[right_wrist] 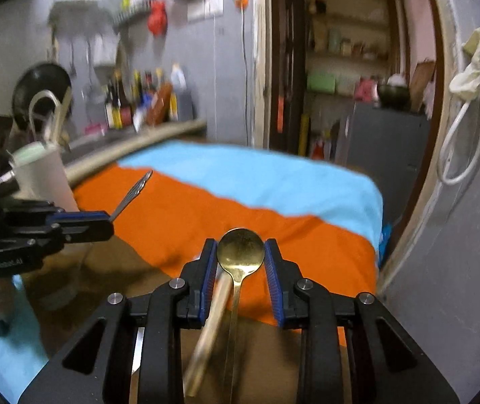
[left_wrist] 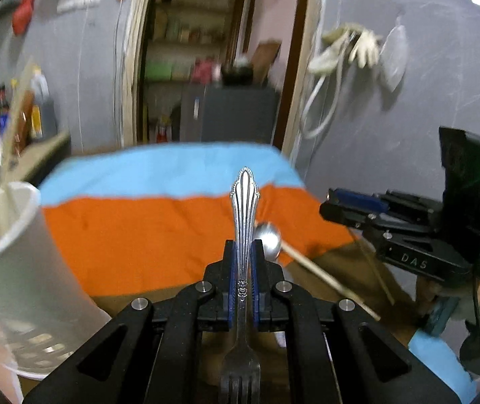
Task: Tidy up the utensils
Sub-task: 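Lift the fork with the left tool while the right carries the gold spoon up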
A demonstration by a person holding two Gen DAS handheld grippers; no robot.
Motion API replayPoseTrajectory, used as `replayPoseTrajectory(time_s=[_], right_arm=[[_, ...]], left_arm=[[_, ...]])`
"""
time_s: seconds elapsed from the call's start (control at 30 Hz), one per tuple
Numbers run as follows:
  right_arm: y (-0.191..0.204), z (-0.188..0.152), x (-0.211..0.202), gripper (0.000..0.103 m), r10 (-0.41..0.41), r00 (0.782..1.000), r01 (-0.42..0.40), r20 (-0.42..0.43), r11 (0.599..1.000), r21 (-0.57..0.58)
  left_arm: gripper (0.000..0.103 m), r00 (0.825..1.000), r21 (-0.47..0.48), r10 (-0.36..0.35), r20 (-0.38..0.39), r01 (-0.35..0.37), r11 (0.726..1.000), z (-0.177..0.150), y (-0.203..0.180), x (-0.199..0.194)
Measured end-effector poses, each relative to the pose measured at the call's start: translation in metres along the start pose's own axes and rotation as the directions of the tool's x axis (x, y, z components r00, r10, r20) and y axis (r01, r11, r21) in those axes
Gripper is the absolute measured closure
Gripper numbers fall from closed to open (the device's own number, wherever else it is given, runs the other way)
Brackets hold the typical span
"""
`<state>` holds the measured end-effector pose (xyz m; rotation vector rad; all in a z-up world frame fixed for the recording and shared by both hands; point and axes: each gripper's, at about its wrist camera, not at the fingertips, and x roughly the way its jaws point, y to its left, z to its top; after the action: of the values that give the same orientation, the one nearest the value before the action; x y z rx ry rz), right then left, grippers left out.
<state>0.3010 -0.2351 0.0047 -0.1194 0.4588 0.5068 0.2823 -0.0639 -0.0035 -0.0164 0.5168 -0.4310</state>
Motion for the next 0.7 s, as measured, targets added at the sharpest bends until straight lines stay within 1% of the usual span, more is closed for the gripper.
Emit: replayPoseTrajectory(time_s=[0.1,0.17,0.27,0.37,0.53,0.7], right_arm=[[0.007,0.004,-0.009,0.078,0.006,0.997,-0.009,0.077,0.999,0.034],[0.009,0.008,-0.014,0.078,0.013,0.992,-0.019,0.123,0.998,0.055],[0.014,0.015,-0.02,0.078,0.018,0.986,-0.029,0.166,0.998,0.062],[0.022,0.025,-0.028,0.078,0.023,0.979,-0.034,0.204,0.998,0.052],[0.033,0.047,-0.038,0.078,0.067,0.96,-0.086,0.272,0.995,0.059],[0.054,0.07,-0.042,0.077,0.111,0.932,-0.137,0.346,0.989,0.051]], left_arm=[[0.098,0.996,0.006,0.006,0.087,-0.007,1.0,0.0,-0.005,-0.017],[0.098,0.992,0.012,0.014,0.126,-0.016,1.0,0.001,-0.009,-0.022],[0.098,0.983,0.008,0.022,0.184,-0.024,1.0,0.003,-0.01,-0.031],[0.098,0.97,-0.007,0.028,0.243,-0.027,1.0,0.007,-0.009,-0.042],[0.098,0.954,-0.049,0.03,0.298,-0.016,0.999,0.021,0.004,-0.066],[0.098,0.937,-0.077,0.044,0.348,-0.018,0.997,0.038,0.018,-0.097]])
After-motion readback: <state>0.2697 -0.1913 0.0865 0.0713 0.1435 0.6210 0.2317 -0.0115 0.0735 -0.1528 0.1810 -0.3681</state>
